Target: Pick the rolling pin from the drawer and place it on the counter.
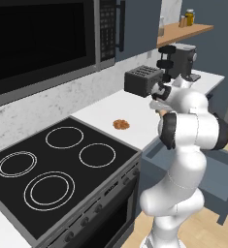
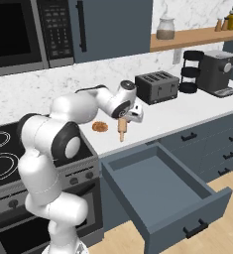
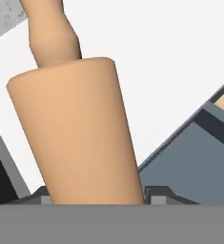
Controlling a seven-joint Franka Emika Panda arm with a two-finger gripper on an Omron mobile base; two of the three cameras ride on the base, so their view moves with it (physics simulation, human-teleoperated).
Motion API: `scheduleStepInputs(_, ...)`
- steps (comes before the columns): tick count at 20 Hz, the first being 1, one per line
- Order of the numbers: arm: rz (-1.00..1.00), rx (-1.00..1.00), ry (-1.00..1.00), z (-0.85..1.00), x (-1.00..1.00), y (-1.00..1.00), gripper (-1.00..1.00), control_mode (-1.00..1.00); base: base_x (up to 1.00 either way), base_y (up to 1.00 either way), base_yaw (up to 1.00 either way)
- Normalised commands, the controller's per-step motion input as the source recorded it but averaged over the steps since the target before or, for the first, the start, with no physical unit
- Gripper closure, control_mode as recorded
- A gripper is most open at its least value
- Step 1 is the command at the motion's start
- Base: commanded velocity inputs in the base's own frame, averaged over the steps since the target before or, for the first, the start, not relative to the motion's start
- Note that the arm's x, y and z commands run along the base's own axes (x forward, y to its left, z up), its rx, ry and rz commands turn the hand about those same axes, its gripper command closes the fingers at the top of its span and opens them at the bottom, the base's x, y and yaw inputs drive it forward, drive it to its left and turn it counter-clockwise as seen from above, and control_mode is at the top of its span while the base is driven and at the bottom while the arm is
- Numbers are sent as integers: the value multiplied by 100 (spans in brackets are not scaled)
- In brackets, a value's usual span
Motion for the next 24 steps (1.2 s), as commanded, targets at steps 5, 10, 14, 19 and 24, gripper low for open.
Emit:
scheduleStepInputs(5,0,-16,17,-45,10,31,100,-100,0,0,0)
scheduleStepInputs(10,0,-7,13,-35,42,1,100,-100,0,0,0)
scheduleStepInputs(14,0,0,4,-42,53,5,100,-100,0,0,0)
scheduleStepInputs(19,0,0,0,-39,66,10,100,-100,0,0,0)
scheduleStepInputs(24,0,0,0,-22,51,48,-100,-100,0,0,0)
